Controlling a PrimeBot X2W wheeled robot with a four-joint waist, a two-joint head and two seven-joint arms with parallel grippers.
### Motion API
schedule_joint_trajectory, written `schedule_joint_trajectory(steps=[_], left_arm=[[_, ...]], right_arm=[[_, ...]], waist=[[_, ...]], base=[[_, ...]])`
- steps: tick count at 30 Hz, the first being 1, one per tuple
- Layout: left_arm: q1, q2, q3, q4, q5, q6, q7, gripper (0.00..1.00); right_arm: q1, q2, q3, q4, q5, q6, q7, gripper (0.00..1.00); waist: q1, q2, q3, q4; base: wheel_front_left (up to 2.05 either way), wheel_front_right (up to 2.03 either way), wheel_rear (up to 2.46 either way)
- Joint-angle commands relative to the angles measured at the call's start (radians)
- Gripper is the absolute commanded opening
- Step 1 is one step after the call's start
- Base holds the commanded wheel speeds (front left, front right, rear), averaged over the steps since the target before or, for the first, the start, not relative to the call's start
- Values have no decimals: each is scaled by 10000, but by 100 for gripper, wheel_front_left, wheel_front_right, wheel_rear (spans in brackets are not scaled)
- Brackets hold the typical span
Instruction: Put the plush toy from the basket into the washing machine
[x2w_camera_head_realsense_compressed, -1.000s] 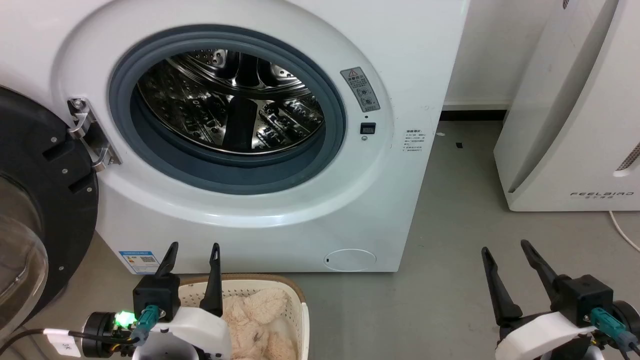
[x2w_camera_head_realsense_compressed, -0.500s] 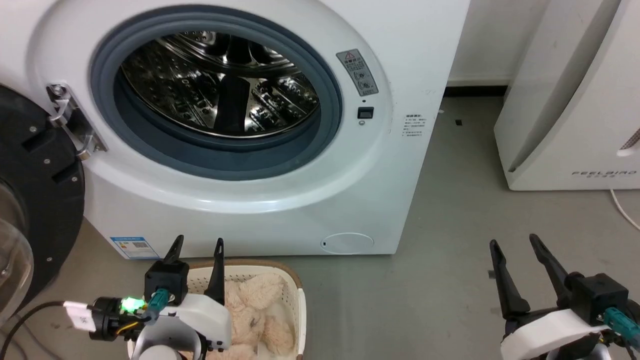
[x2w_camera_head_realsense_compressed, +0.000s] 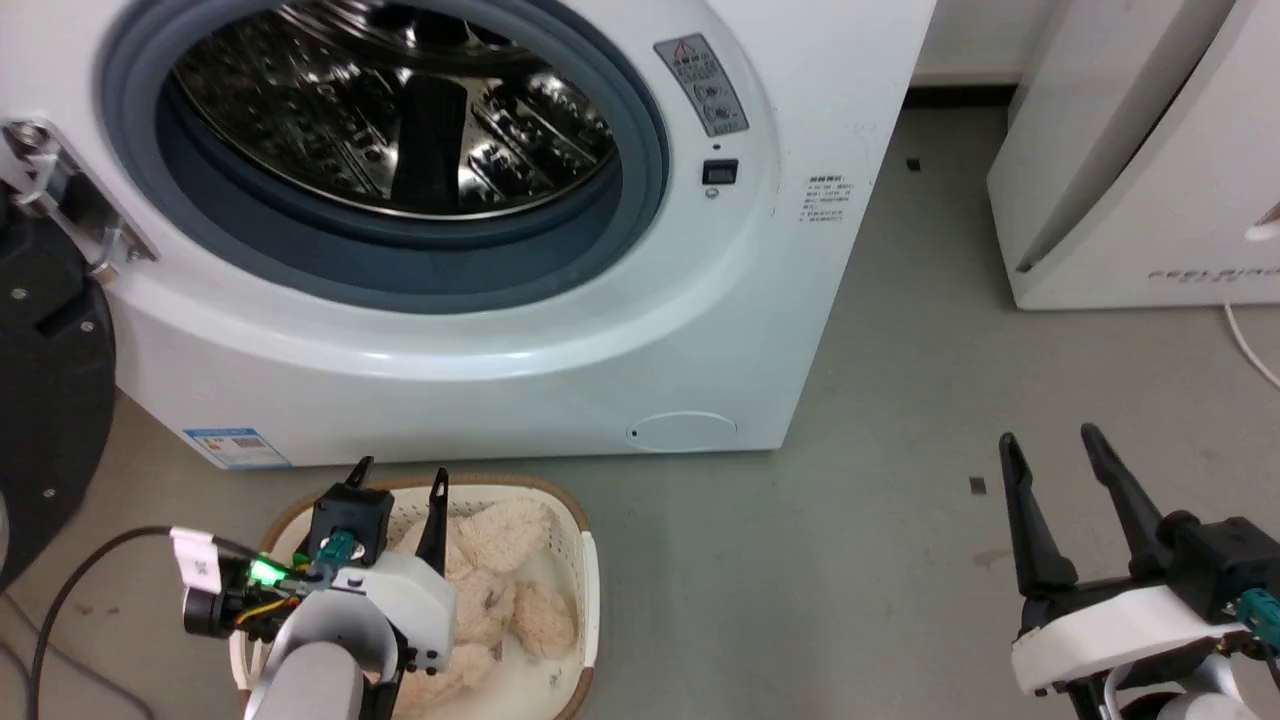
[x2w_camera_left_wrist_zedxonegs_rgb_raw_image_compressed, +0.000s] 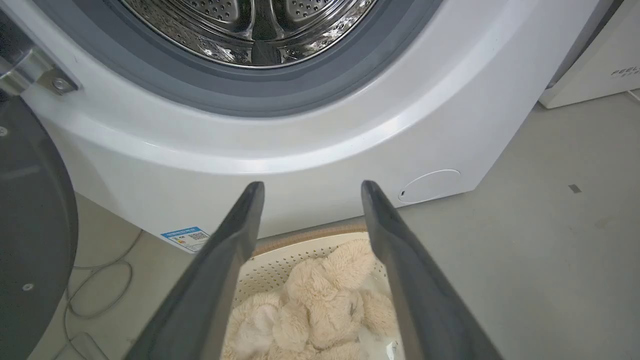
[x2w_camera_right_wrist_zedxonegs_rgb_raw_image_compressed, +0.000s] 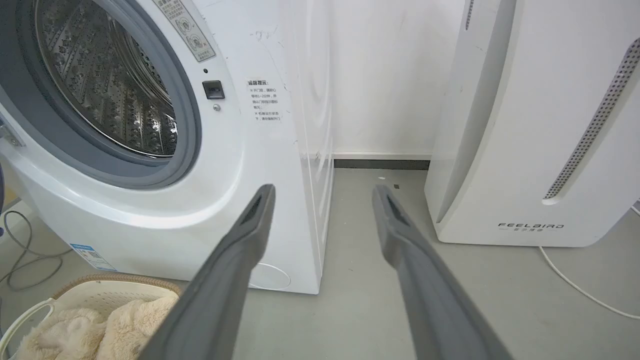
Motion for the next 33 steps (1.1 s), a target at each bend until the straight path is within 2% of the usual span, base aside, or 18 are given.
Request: schedule_joint_trajectory(steps=[1,16,33], left_arm=[[-353,121,-80,341,100,-82,-26,100],[-1671,862,-678,2223,358,-340,851,100],[-3360,1985,-1584,4028,806,-418,2306,100]], right_arm=[[-228,-2,-45,-56,161,-4,-130,100],[-802,-2,-127,-188,477,-5,-422,100],[-1592,-3,-211,-583,850,-6,-777,100]], waist=[[0,0,237,-61],[0,0,1631,-319],[0,0,3940,-684]], base=[[0,0,0],[0,0,0],[0,0,0]])
